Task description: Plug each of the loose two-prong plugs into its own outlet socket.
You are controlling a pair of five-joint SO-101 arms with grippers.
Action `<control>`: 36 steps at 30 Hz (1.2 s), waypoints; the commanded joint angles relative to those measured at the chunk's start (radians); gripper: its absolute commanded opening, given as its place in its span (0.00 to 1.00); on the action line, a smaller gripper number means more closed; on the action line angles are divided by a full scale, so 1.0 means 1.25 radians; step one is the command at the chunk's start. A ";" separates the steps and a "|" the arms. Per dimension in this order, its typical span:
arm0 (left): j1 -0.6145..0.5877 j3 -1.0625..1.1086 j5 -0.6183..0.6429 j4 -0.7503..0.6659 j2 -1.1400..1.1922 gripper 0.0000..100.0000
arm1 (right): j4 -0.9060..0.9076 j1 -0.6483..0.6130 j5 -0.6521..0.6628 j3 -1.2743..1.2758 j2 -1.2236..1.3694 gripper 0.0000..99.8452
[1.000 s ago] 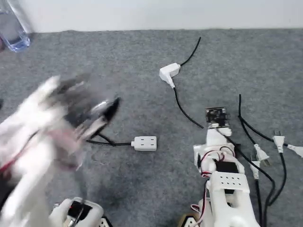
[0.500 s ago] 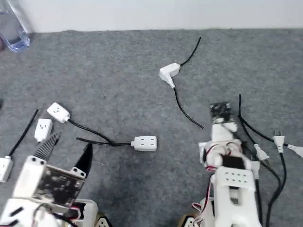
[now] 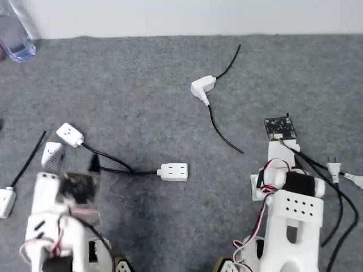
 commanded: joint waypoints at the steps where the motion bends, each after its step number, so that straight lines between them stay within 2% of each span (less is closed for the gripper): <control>1: -0.133 0.164 0.114 -0.177 -0.011 0.23 | 0.044 0.018 0.011 -0.061 -0.012 0.42; 4: -0.177 0.238 0.257 -0.172 -0.011 0.23 | 0.042 0.075 0.045 -0.063 -0.012 0.42; 9: -0.176 0.289 0.244 -0.156 -0.011 0.23 | 0.030 0.263 0.201 -0.059 -0.003 0.42; 12: -0.130 0.342 0.233 -0.176 -0.011 0.23 | -0.008 0.354 0.293 -0.049 -0.002 0.42; 16: -0.068 0.359 0.164 -0.176 -0.011 0.23 | -0.055 0.346 0.401 0.041 -0.002 0.42; 21: -0.028 0.363 0.145 -0.153 -0.011 0.23 | -0.169 0.344 0.493 0.147 -0.002 0.41; 27: -0.023 0.363 0.145 -0.153 -0.011 0.23 | -0.276 0.346 0.497 0.203 0.021 0.22; 29: -0.023 0.363 0.145 -0.153 -0.011 0.23 | -0.315 0.346 0.497 0.207 0.071 0.23; 33: -0.023 0.363 0.145 -0.153 -0.011 0.23 | -0.374 0.368 0.492 0.156 0.238 0.31; 36: -0.020 0.363 0.145 -0.153 -0.011 0.23 | -0.375 0.400 0.491 0.060 0.392 0.32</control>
